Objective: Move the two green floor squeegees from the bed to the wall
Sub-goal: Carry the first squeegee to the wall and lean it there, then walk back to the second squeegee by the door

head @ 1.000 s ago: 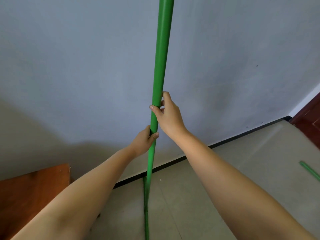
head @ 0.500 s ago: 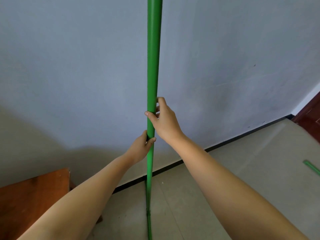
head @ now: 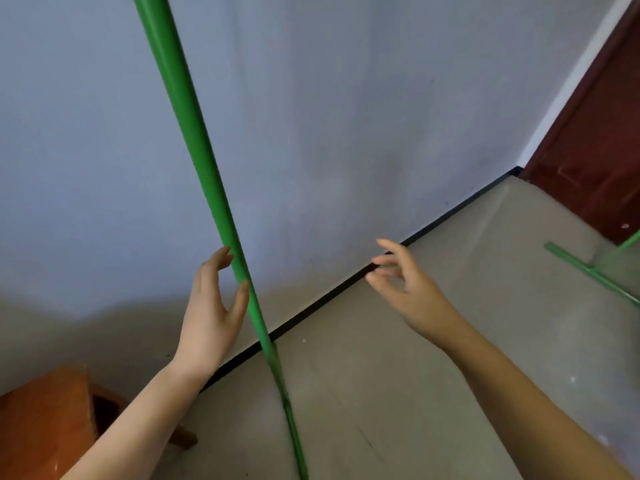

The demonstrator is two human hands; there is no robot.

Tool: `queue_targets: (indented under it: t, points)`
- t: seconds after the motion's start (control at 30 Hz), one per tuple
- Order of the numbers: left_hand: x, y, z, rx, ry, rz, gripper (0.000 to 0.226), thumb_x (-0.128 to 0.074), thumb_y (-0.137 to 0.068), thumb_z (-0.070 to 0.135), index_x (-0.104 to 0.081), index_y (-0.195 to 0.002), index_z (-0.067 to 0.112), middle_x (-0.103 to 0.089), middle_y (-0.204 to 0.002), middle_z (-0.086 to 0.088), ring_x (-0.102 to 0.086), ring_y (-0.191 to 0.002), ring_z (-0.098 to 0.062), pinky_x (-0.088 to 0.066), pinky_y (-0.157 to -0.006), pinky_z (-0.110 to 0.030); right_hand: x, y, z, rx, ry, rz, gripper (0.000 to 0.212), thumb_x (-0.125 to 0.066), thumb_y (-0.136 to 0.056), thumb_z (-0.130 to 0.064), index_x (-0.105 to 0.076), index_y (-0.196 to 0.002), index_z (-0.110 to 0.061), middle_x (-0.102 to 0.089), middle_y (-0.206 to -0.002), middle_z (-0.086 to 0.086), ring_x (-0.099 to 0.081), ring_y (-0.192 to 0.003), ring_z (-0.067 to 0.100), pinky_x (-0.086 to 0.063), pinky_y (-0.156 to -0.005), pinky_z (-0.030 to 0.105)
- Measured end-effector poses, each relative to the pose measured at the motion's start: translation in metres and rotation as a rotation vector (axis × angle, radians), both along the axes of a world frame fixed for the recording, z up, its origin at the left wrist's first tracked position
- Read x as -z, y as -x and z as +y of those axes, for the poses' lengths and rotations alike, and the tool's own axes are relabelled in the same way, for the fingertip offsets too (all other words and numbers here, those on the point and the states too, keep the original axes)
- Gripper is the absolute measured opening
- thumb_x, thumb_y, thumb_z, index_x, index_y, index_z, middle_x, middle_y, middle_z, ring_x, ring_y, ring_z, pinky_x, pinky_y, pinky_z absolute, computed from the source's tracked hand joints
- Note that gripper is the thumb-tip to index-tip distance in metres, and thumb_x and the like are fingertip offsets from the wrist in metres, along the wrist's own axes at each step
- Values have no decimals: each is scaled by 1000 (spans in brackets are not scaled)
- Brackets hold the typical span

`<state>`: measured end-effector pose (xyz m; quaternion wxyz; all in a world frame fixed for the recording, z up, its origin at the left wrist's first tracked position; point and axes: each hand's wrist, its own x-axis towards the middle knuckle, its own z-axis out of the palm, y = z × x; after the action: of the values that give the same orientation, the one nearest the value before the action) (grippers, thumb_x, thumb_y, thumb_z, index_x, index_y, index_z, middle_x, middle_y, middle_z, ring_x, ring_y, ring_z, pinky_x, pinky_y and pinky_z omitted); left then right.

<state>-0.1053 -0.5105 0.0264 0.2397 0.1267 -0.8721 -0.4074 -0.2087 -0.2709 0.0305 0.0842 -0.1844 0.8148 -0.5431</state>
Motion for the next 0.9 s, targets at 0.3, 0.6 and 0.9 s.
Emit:
queue_targets:
  t: [0.3,0.6,0.9]
  points:
    - [67,-34,126,424,-269,-295,48,-51,-85,12,-38,-106,52,-60,-102,16,-54,-100,10,-47,-86,-11,67,-135,155,511,74,-260,52,-52,-69,-43,-34,-118,-45,-51,-116,-16,-52,-108,1,-44,-72,7]
    - [79,27,250,538,-301,-374,45,-51,-85,10,-40,-106,48,-63,-98,11,-56,-98,6,-46,-81,-13,93,-128,255,819,201,-280,48,-59,-68,-40,-39,-110,-54,-55,-115,-14,-56,-108,7,-43,-80,21]
    - [68,136,398,614,-293,-355,43,-49,-87,12,-37,-106,48,-61,-99,11,-54,-100,7,-44,-78,-8,76,-44,403,884,188,-254,50,-58,-82,-11,-40,-115,-44,-54,-113,-14,-53,-107,5,-40,-80,19]
